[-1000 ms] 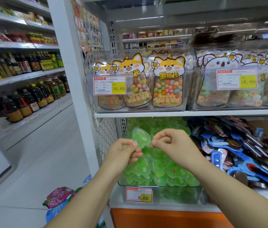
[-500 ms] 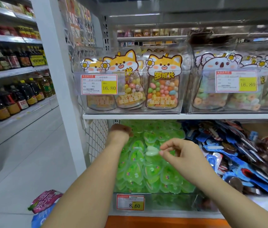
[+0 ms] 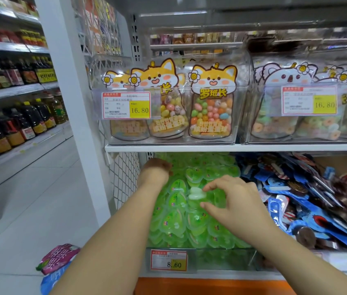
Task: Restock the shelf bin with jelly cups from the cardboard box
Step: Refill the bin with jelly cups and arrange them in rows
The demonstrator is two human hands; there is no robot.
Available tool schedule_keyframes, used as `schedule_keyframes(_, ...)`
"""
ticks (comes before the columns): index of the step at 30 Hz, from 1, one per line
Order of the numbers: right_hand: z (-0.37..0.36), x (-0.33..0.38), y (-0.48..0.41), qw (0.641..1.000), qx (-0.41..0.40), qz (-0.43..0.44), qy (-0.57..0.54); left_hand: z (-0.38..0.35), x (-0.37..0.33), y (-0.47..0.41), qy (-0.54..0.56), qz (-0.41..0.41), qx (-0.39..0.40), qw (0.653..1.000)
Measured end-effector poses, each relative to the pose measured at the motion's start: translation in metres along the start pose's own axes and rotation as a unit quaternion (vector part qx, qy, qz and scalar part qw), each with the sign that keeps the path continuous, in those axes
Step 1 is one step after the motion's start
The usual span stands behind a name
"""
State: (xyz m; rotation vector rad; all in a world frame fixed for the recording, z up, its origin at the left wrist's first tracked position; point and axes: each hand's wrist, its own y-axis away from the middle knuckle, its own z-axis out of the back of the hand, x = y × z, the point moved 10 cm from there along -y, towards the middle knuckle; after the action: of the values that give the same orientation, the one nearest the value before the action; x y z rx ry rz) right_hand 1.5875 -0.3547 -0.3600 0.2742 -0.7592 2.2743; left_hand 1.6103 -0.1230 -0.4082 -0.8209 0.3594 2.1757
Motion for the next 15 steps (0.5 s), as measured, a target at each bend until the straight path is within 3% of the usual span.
schedule_keyframes(7,-0.012,0.011,-0.008,0.993,0.015,0.044,0.112,0.032,0.004,0.036,0.113,-0.044,-0.067,0.99)
schedule_keyframes(15,-0.009,0.023,-0.013,0.99,-0.028,0.052,0.129,0.026,-0.015,0.099,0.094,-0.167,0.049,0.98)
